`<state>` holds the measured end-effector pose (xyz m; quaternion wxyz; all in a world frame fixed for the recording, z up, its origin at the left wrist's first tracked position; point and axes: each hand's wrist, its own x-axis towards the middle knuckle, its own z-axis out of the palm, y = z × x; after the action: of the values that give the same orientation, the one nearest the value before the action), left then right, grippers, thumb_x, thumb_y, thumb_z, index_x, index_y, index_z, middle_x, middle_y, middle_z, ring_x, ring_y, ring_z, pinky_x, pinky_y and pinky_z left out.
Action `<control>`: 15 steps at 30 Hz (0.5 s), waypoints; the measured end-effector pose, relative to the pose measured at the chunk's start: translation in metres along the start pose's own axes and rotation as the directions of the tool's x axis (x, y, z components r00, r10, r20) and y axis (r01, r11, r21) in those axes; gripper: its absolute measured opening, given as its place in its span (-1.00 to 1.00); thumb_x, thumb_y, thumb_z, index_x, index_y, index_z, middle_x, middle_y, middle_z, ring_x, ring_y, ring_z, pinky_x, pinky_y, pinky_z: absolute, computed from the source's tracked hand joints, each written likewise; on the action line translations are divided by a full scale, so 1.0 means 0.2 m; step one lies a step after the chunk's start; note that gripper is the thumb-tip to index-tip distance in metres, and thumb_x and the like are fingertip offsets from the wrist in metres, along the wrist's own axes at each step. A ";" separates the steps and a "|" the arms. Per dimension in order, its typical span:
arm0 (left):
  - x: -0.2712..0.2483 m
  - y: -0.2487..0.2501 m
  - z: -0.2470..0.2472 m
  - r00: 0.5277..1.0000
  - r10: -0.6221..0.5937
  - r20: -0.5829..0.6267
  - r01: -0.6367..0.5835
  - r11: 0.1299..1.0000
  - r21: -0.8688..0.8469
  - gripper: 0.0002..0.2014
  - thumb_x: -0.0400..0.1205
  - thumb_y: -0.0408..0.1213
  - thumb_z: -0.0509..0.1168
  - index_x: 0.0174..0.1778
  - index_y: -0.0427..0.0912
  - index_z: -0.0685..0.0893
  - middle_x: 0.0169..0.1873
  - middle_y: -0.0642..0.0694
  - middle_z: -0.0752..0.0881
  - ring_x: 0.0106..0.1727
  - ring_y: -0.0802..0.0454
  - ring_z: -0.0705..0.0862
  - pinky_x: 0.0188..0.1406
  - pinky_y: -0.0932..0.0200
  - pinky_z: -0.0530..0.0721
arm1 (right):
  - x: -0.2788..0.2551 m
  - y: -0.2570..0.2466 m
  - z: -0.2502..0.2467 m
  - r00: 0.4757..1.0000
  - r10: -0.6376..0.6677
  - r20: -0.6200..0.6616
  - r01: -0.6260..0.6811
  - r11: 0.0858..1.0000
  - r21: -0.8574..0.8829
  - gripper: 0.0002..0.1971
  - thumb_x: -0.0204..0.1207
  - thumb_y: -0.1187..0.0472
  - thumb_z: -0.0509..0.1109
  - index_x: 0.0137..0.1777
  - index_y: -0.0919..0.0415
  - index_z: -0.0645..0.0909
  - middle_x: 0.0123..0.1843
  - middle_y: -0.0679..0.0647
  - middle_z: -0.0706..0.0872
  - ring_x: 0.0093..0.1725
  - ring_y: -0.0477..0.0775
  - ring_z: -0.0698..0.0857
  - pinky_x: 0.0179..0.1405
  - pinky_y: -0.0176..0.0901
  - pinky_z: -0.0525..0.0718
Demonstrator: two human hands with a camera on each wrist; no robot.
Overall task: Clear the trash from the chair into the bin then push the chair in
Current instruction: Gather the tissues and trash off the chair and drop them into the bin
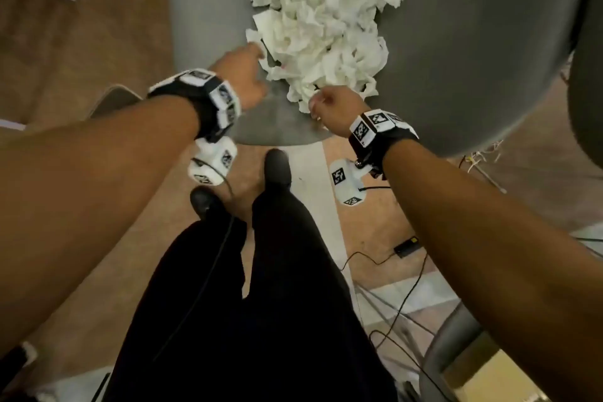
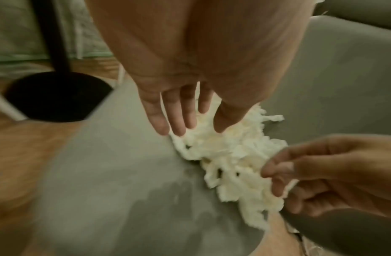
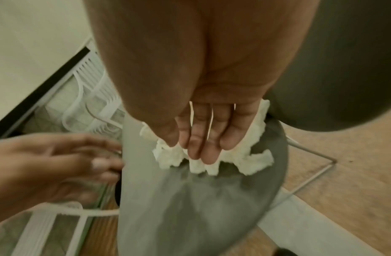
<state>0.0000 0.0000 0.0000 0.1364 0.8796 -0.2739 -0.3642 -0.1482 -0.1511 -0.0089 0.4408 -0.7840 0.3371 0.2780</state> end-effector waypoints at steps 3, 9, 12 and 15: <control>0.21 0.26 0.04 0.979 0.176 -0.104 -0.171 0.984 0.057 -0.20 0.45 -0.17 0.43 0.61 0.04 0.24 0.52 -0.19 0.31 0.48 -0.25 0.40 0.37 -0.15 0.56 | 0.11 0.01 -0.10 0.995 -0.004 -0.102 0.019 0.990 0.142 -0.87 0.44 0.09 0.27 -0.23 -0.08 0.66 -0.15 0.00 0.85 -0.16 0.07 0.84 0.10 0.16 0.78; 0.53 0.31 0.14 0.965 0.248 -0.079 -0.229 0.954 0.195 -0.37 0.46 -0.28 0.46 0.48 0.03 0.48 0.62 -0.20 0.19 0.50 -0.34 0.36 0.23 -0.19 0.63 | 0.22 0.11 -0.21 0.932 -0.001 -0.363 0.052 0.990 0.131 -0.74 0.51 0.11 0.41 0.18 0.08 0.68 0.21 0.05 0.71 0.16 0.10 0.73 0.29 0.03 0.68; 0.60 0.21 0.12 0.958 0.167 -0.233 -0.165 0.986 0.028 -0.66 0.59 -0.43 0.25 0.29 -0.17 0.60 0.33 -0.23 0.55 0.22 -0.21 0.62 0.15 0.04 0.61 | 0.23 0.11 -0.21 0.913 -0.102 -0.394 0.060 0.991 -0.120 -0.20 0.33 -0.09 0.60 0.54 0.09 0.40 0.54 0.13 0.37 0.45 0.23 0.48 0.45 0.04 0.52; 0.59 0.12 0.05 0.930 0.018 -0.367 -0.095 0.977 -0.193 -0.69 0.56 -0.41 0.17 0.23 -0.17 0.53 0.01 -0.15 0.67 -0.12 -0.11 0.66 -0.17 0.09 0.62 | 0.28 0.05 -0.15 0.968 -0.111 -0.224 0.005 0.904 -0.428 0.11 0.30 -0.12 0.63 0.73 -0.05 0.00 0.68 0.12 0.21 0.52 0.34 0.42 0.34 0.25 0.57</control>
<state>0.0527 -0.0877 -0.0636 0.2862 0.9043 -0.2300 -0.2179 -0.1172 -0.1977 -0.0425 0.2234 -0.8987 0.2965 0.2332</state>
